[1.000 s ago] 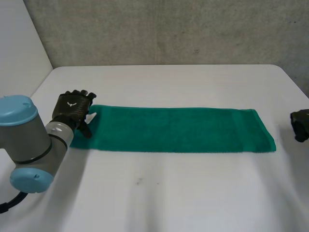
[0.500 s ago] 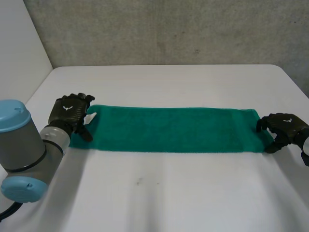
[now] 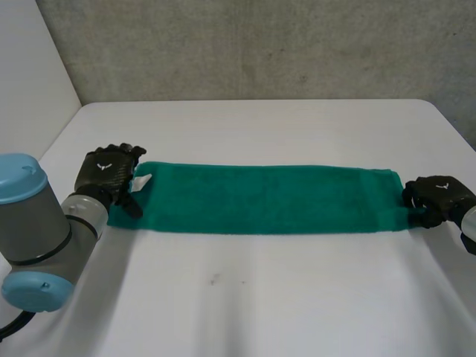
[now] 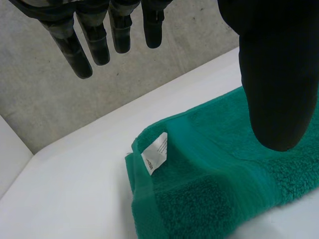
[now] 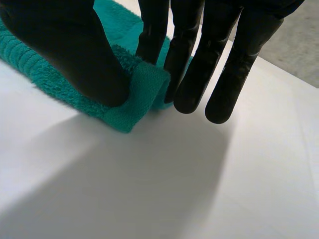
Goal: Fold the towel.
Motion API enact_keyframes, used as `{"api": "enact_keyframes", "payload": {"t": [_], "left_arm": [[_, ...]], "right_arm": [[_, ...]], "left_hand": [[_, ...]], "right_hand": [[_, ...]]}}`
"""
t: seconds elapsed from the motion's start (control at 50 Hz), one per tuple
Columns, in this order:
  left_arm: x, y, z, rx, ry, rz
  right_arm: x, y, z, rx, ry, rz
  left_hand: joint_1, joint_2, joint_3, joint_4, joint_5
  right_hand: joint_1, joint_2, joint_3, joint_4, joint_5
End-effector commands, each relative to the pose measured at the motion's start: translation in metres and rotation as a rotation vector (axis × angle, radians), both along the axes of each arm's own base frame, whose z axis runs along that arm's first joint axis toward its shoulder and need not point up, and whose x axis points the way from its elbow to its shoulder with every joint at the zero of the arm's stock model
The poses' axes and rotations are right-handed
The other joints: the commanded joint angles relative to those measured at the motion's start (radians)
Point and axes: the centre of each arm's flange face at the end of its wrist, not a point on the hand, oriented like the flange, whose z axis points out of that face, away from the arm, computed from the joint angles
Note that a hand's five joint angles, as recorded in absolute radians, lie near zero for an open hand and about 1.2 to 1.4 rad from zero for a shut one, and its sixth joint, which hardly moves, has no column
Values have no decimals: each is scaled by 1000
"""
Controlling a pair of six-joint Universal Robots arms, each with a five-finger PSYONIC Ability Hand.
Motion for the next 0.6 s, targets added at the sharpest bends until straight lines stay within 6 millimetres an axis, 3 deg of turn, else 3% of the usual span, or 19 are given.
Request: {"api": "enact_keyframes", "payload": {"t": [0.02,0.2,0.3,0.32,0.36,0.38,0.44,0.46,0.52,0.54,0.6], "left_arm": [[1,3,-3,12,-4,-1],[1,4,2,-2,2,1],[1,5,4,-4,1,1],[2,6,4,-4,1,1],[2,6,5,-7,2,1],[2,7,5,-8,2,1],[2,7,8,-15,6,1],[1,7,9,-18,7,0],[2,7,12,-26,9,0],[2,8,12,-27,9,0],[1,8,14,-31,12,0]], "right_arm": [[-23,-17,13,-98,100,-178],[-71,-42,44,-181,263,-358],[-54,-43,60,-210,291,-284],[-31,-41,71,-240,271,-222],[-3,-37,81,-271,245,-149],[24,-31,87,-294,221,-82],[62,-19,94,-322,190,22],[91,-7,98,-346,174,102],[136,14,107,-391,146,227],[164,30,115,-424,124,304],[202,53,120,-458,93,411]], "left_hand": [[-18,-27,-38,-28,-52],[-18,-27,-38,-28,-52],[-18,-27,-38,-28,-52],[-18,-27,-38,-28,-52],[-18,-27,-38,-28,-52],[-18,-27,-38,-28,-52],[-18,-27,-38,-28,-52],[-18,-27,-38,-28,-52],[-18,-27,-38,-28,-52],[-18,-27,-38,-28,-52],[-18,-27,-38,-28,-52]], "right_hand": [[465,226,219,212,266],[465,226,219,212,266],[465,226,219,212,266],[465,226,219,212,266],[465,226,219,212,266],[465,226,219,212,266],[465,226,219,212,266],[465,226,219,212,266],[465,226,219,212,266],[465,226,219,212,266],[465,226,219,212,266]]}}
